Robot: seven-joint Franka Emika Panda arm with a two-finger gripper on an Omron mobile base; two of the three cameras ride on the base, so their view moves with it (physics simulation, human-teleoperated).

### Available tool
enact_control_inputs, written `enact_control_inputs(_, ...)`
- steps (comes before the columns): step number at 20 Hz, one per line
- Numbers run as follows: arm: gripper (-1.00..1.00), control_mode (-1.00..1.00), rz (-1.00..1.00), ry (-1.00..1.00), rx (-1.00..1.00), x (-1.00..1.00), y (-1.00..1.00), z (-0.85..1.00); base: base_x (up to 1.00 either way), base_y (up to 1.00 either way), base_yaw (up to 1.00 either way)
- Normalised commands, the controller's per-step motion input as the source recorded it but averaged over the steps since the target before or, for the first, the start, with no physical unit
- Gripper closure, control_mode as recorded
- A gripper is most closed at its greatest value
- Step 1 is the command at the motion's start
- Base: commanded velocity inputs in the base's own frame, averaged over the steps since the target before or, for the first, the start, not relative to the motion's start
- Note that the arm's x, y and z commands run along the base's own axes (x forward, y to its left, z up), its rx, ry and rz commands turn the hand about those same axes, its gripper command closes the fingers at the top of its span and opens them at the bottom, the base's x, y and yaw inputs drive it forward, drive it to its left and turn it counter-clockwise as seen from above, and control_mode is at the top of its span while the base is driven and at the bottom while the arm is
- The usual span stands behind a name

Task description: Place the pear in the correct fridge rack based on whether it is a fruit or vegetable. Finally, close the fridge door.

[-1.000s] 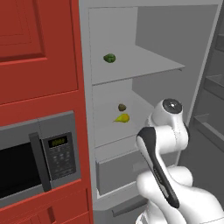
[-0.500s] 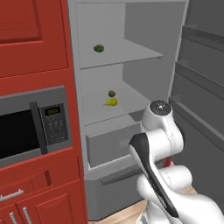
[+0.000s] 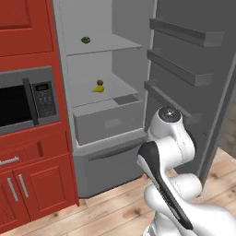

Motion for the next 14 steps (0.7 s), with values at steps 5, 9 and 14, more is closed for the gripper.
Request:
enact_control_inputs(5, -1.00, 1.00, 0.00, 0.00, 0.00, 0.00, 0.00, 0.00, -1.00, -0.50, 0.00)
enact_control_inputs(9, -1.00, 1.00, 0.00, 0.00, 0.00, 0.00, 0.00, 0.00, -0.61, -0.90, 0.00)
enact_control_inputs(14, -1.00, 1.00, 0.00, 0.00, 0.00, 0.00, 0.00, 0.00, -0.13, -1.00, 0.01)
